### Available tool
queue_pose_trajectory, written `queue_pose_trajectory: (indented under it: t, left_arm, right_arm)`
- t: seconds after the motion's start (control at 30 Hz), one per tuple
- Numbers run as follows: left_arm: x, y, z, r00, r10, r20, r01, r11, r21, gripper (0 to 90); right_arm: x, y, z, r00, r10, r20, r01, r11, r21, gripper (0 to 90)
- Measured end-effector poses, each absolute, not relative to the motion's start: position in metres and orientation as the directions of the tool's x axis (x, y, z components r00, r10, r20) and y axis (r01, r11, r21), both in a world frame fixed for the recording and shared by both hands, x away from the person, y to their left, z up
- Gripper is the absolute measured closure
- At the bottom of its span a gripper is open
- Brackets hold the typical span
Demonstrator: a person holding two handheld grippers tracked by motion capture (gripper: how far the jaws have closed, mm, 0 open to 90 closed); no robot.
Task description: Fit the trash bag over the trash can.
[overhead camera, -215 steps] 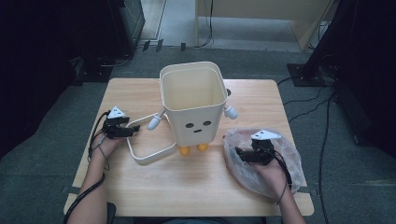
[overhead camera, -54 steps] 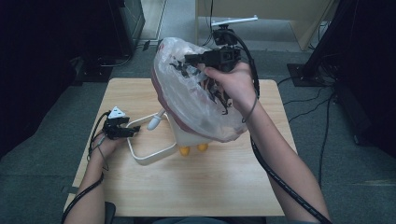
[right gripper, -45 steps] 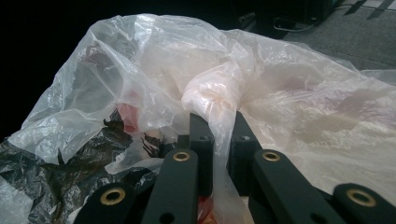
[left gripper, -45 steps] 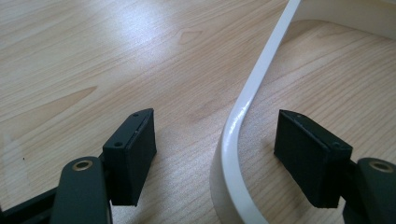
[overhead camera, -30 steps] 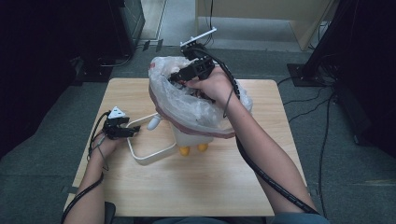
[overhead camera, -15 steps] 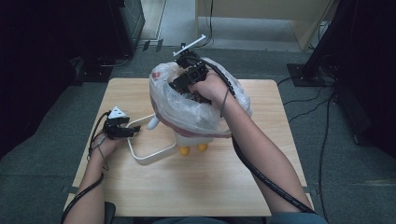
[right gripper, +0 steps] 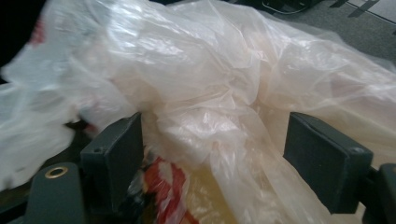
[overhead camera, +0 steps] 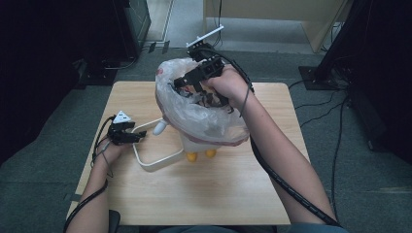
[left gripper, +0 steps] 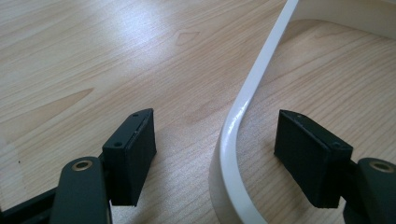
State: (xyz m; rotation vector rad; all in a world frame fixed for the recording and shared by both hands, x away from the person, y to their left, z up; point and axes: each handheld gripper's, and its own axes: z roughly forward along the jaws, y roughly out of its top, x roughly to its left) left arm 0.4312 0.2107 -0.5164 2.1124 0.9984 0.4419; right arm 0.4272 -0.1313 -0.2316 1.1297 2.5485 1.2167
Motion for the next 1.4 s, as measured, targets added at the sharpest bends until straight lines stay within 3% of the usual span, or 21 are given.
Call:
queue_pose_trajectory:
  t: [0.3, 0.57, 0.93, 1.4]
  left_arm:
    - [0.431, 0.21, -0.516, 0.635, 0.772, -0.005, 0.515, -0.419, 0.748, 29.4]
    - [0.431, 0.209, -0.516, 0.636, 0.772, -0.005, 0.514, -0.419, 0.748, 29.5]
    - [0.431, 0.209, -0.516, 0.636, 0.771, -0.005, 0.514, -0.419, 0.749, 29.5]
    - [0.431, 0.208, -0.517, 0.641, 0.768, -0.005, 0.511, -0.421, 0.75, 29.4]
  right_arm:
    - [0.407, -0.148, -0.218, -0.753, 0.628, 0.197, 0.527, 0.396, 0.752, 20.3]
    - [0.408, -0.138, -0.226, -0.776, 0.595, 0.211, 0.537, 0.445, 0.717, 23.1]
    - [0.429, -0.117, -0.262, -0.724, 0.669, 0.168, 0.567, 0.438, 0.697, 19.7]
    - [0.447, -0.118, -0.288, -0.691, 0.651, 0.314, 0.676, 0.428, 0.6, 21.6]
